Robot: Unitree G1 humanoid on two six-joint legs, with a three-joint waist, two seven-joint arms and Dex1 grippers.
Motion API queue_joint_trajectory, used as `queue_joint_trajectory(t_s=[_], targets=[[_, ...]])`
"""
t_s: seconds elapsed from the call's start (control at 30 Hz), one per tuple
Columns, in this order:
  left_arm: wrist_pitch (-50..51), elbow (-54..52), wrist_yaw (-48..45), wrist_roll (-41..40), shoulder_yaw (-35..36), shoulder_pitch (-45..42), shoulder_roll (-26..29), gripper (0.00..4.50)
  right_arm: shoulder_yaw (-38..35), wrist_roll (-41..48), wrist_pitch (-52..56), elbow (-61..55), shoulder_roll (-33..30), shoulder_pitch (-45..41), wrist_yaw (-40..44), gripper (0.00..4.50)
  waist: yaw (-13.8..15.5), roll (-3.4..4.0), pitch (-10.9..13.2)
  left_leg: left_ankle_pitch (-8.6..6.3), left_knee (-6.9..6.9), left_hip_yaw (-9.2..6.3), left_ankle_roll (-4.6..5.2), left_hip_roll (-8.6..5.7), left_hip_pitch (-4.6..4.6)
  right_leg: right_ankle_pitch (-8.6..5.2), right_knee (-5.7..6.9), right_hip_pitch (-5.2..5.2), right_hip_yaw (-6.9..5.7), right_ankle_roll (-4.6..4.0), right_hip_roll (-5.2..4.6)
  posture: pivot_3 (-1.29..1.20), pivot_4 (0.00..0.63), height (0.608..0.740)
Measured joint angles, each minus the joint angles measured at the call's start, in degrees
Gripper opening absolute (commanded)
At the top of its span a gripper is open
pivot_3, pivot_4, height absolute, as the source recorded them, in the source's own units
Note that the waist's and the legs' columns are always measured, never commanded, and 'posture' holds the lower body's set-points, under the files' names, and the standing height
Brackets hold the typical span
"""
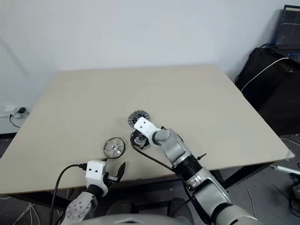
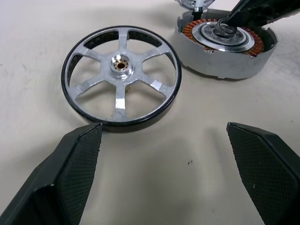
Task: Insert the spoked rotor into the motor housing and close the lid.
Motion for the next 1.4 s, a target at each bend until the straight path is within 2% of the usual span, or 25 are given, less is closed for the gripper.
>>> queue_joint_trajectory(t_s=[0.97, 1.07, 1.2, 1.4], targets=[[-0.1, 0.0, 0.2, 0.0, 0.0, 0.1, -0.7, 4.5, -0.4, 2.0, 1.6, 1.7, -0.4, -1.9, 2.2, 0.03, 0.0, 0.0, 0.0, 0.0, 0.0, 0.0, 0.0, 0.0, 0.0, 0.0, 0.0, 0.0, 0.0, 0.0, 0.0, 0.0, 0.0, 0.74], [-0.1, 0.0, 0.2, 0.0, 0.0, 0.1, -0.8, 4.5, -0.4, 2.3, 1.7, 1.8, -0.4, -2.0, 2.7, 0.75, 0.0, 0.0, 0.0, 0.0, 0.0, 0.0, 0.0, 0.0, 0.0, 0.0, 0.0, 0.0, -0.01, 0.0, 0.0, 0.0, 0.0, 0.74], [-0.1, 0.0, 0.3, 0.0, -0.1, 0.1, -0.9, 4.5, -0.5, 2.5, 1.7, 2.0, -0.4, -2.0, 3.2, 2.02, 0.0, 0.01, 0.0, 0.0, 0.0, -0.01, 0.0, 0.0, 0.01, 0.0, 0.0, 0.0, 0.0, 0.0, 0.0, 0.0, 0.0, 0.74], [-0.1, 0.0, 0.4, 0.0, -0.1, 0.3, -0.9, 4.5, -2.6, 4.8, 3.0, -3.6, -0.8, -1.5, 3.7, 2.02, 0.0, 0.01, 0.0, 0.0, 0.0, 0.0, 0.0, 0.0, -0.01, 0.0, 0.0, -0.02, 0.0, 0.0, 0.0, 0.0, 0.0, 0.74]])
